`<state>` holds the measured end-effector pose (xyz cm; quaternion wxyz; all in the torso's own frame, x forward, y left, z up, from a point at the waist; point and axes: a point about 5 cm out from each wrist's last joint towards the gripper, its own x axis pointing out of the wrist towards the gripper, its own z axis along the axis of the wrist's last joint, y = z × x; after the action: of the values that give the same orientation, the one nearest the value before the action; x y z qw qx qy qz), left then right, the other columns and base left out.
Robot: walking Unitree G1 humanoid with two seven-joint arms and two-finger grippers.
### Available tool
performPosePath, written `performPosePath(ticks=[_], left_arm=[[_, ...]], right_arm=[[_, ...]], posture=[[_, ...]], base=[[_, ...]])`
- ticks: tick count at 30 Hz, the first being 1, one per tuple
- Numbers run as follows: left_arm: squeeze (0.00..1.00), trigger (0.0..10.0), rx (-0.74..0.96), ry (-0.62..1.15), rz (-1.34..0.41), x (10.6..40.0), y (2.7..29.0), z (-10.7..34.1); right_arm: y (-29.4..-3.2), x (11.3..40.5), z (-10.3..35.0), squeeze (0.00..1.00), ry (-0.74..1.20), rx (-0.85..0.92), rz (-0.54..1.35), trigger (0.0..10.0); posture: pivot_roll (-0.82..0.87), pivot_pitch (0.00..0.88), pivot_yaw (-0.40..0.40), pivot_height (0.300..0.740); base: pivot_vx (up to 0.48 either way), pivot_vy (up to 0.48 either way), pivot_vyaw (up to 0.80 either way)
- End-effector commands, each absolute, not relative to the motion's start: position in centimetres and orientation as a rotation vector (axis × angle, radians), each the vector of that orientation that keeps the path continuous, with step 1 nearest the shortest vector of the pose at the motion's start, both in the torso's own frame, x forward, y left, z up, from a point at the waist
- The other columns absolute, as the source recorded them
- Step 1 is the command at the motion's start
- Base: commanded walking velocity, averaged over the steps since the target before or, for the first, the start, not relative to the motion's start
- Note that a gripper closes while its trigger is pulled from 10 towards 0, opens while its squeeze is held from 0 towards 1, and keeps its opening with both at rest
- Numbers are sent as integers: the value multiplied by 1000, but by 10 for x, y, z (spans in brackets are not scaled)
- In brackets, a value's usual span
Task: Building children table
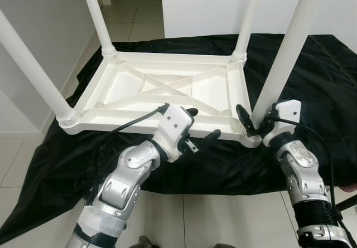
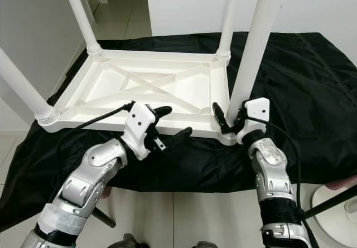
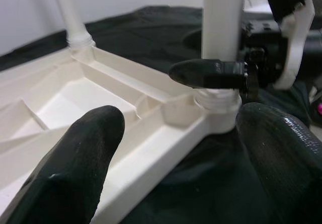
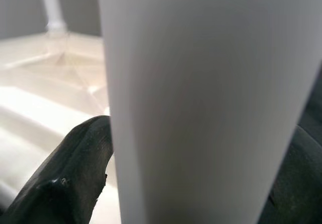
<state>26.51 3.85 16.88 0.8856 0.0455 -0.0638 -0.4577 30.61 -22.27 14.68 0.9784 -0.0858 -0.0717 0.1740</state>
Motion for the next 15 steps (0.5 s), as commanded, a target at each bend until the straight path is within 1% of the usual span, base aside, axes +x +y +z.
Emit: performPosePath(ticks=[1, 8, 13, 14, 15], left_arm=[[0, 10000, 118, -104, -955, 266, 37, 166], [0, 10000, 108, -104, -947, 269, 34, 168], [0, 10000, 116, -106, -952, 269, 32, 169], [0, 10000, 123, -103, -958, 269, 31, 168], [0, 10000, 131, -103, -965, 268, 30, 168]], right_arm=[[-222, 307, 145, 0, -127, -188, 405, 10000], [-225, 307, 141, 0, -75, -234, 527, 10000], [-226, 308, 141, 0, -67, -254, 550, 10000], [-227, 309, 142, 0, -65, -262, 562, 9020], [-227, 310, 142, 0, -62, -266, 572, 5098]], posture=[[-52, 8, 60, 740], [-55, 10, 63, 740], [-55, 11, 60, 740], [-55, 11, 60, 740], [-57, 11, 55, 740]], base=[[0, 0, 0], [0, 0, 0], [0, 0, 0], [0, 0, 0], [0, 0, 0]])
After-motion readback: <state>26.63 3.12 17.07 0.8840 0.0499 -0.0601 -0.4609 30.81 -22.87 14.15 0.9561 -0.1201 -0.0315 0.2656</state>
